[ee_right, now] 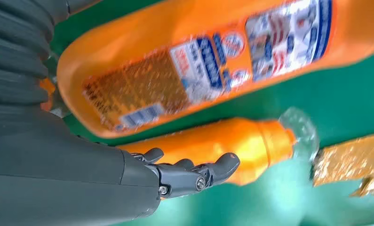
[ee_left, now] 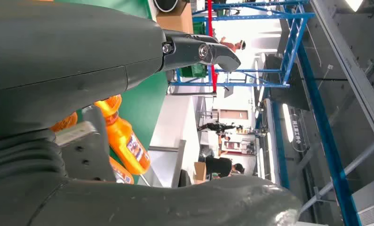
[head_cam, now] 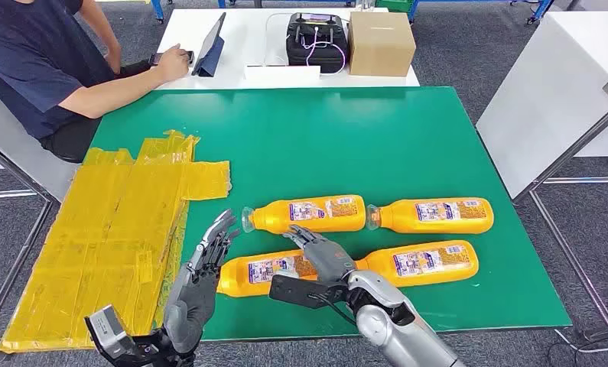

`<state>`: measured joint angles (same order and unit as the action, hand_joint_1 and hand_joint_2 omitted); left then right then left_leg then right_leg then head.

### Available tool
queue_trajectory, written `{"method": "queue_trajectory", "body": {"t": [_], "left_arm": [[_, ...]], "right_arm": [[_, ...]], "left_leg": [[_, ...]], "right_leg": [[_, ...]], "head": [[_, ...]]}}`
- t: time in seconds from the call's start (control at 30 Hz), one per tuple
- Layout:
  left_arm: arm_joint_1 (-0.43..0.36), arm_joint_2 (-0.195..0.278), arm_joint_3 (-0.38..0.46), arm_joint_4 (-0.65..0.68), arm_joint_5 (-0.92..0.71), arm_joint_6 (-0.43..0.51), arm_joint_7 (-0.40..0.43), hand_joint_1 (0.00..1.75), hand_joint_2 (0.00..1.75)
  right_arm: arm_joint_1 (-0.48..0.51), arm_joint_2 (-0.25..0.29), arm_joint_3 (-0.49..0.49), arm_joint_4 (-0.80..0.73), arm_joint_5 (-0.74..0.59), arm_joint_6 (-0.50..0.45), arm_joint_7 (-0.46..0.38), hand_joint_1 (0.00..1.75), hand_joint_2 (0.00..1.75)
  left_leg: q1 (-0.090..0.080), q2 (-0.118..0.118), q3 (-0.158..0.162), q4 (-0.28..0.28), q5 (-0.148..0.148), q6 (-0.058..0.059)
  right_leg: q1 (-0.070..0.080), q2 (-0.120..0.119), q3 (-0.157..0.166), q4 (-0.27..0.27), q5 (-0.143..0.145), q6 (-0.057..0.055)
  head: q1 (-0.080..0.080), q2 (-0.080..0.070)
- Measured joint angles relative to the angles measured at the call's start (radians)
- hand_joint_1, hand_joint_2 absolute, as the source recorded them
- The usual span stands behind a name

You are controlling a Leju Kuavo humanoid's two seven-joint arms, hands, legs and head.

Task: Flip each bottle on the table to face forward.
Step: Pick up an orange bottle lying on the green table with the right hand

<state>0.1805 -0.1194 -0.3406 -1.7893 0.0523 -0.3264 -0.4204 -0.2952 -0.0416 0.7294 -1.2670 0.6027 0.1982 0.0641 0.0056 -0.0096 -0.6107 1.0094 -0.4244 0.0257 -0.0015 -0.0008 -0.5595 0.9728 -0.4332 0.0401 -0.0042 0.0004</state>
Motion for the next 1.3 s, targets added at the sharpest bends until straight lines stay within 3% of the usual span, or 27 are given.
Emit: {"method": "queue_trajectory", "body": {"t": [0.2, 0.33, 0.37, 0.47, 0.5, 0.67, 1.0, 1.17, 1.3], "left_arm": [[-0.014, 0.000, -0.004, 0.014, 0.003, -0.005, 0.000, 0.00, 0.00], [-0.033, -0.001, -0.009, 0.029, 0.005, -0.012, 0.007, 0.00, 0.00], [-0.040, -0.003, -0.009, 0.034, 0.005, -0.014, 0.012, 0.00, 0.00], [-0.072, -0.014, -0.014, 0.052, 0.014, -0.018, 0.040, 0.00, 0.00], [-0.084, -0.018, -0.019, 0.058, 0.020, -0.018, 0.047, 0.00, 0.00], [-0.118, -0.028, -0.034, 0.083, 0.040, -0.009, 0.051, 0.00, 0.00], [-0.136, -0.036, -0.047, 0.089, 0.052, 0.011, 0.055, 0.00, 0.00], [-0.131, -0.040, -0.040, 0.091, 0.023, 0.127, 0.062, 0.00, 0.00], [-0.121, -0.057, -0.007, 0.083, 0.027, 0.274, 0.103, 0.00, 1.75]], "right_arm": [[-0.020, 0.012, 0.060, 0.047, 0.005, 0.013, 0.002, 0.00, 1.75], [-0.086, 0.013, 0.132, 0.120, 0.076, 0.076, 0.026, 0.00, 1.75], [-0.113, 0.013, 0.161, 0.148, 0.111, 0.103, 0.034, 0.22, 1.75], [-0.192, 0.014, 0.254, 0.231, 0.167, 0.188, 0.025, 1.53, 1.75], [-0.214, 0.014, 0.281, 0.256, 0.167, 0.214, 0.009, 1.74, 1.75], [-0.282, 0.012, 0.365, 0.344, 0.142, 0.253, -0.064, 1.75, 1.75], [-0.316, 0.024, 0.407, 0.402, 0.125, 0.251, -0.069, 1.75, 1.75], [-0.306, 0.022, 0.402, 0.419, 0.094, 0.197, -0.042, 1.75, 1.75], [-0.265, 0.023, 0.372, 0.423, 0.047, 0.075, 0.036, 1.75, 1.75]], "left_leg": [[0.000, 0.000, 0.000, 0.000, 0.000, 0.000], [0.000, 0.001, 0.002, 0.000, 0.000, 0.000], [0.000, 0.001, 0.003, 0.000, 0.000, 0.000], [0.000, 0.001, 0.009, 0.000, -0.001, 0.000], [0.000, 0.001, 0.012, 0.000, -0.002, 0.000], [0.000, 0.003, 0.018, 0.000, -0.002, 0.000], [0.000, 0.004, 0.025, 0.000, -0.003, -0.001], [0.000, 0.004, 0.027, 0.000, -0.003, -0.001], [0.000, 0.002, 0.028, -0.001, -0.004, -0.001]], "right_leg": [[0.000, 0.000, 0.000, 0.000, 0.000, 0.000], [0.000, 0.000, 0.001, 0.000, 0.000, 0.000], [0.000, 0.000, 0.002, 0.000, 0.000, 0.000], [0.000, 0.000, 0.001, -0.001, -0.001, 0.000], [0.000, 0.000, 0.001, -0.001, -0.001, 0.000], [0.000, 0.001, 0.005, -0.001, -0.002, 0.001], [0.000, 0.002, 0.011, -0.001, -0.002, 0.001], [0.000, 0.001, 0.013, -0.001, -0.003, 0.001], [0.000, 0.001, 0.015, -0.001, -0.005, -0.002]], "head": [[0.000, 0.000], [0.000, 0.000], [0.000, 0.000], [0.000, 0.000], [0.000, 0.000], [0.001, 0.000], [0.000, 0.000], [0.000, 0.000], [0.000, 0.000]]}}
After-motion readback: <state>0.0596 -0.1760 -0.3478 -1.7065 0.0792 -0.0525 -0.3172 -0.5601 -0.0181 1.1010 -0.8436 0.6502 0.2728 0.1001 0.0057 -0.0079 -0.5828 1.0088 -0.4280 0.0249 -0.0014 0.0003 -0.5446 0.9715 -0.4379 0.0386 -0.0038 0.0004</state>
